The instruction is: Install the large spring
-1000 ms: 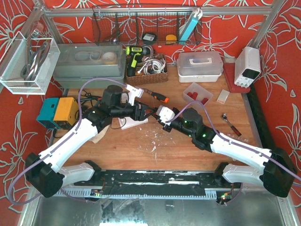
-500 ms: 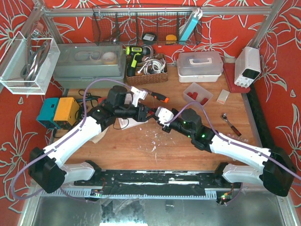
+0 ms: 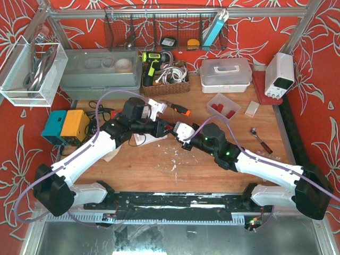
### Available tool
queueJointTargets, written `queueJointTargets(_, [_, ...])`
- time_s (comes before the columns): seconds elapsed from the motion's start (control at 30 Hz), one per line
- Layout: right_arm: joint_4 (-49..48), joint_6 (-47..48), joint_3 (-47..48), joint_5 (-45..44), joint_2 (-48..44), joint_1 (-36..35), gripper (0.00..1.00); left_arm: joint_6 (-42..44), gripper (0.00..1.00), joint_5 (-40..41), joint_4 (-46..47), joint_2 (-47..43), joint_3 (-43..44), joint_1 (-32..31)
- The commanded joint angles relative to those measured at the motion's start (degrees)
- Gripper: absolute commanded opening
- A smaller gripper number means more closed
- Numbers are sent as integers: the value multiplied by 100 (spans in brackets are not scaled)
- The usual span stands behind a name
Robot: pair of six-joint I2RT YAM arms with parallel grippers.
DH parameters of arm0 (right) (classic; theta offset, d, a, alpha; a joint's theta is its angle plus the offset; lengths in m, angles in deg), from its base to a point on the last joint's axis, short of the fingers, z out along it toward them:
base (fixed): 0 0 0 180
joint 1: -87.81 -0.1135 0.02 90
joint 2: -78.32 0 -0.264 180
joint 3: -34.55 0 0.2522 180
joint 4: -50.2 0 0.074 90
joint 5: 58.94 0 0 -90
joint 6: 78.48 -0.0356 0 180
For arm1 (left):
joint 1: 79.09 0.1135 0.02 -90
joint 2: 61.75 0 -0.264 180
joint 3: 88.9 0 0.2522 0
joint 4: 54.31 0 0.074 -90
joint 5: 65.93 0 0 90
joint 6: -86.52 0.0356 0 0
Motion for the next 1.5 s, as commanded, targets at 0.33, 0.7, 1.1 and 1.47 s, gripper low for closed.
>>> queueJointTargets(0.33, [1277,-2141,-41,-1675,-1052,-54,80,201,0,1154,-476,-134,290,60])
queueJointTargets(0.7, [2487,-3501,-131,-3513,-1401,-1,99,484,0,3798,-1311,134,288,178])
queueJointTargets(1.1, [1876,-3797,-761,-3446,-1041,137,99,363,0,4822,-1897,847,824,1024])
queueJointTargets(1.47, [2030,-3837,-656,-3542,-907,176,99,287,0,4516,-1591,1386,881,1487])
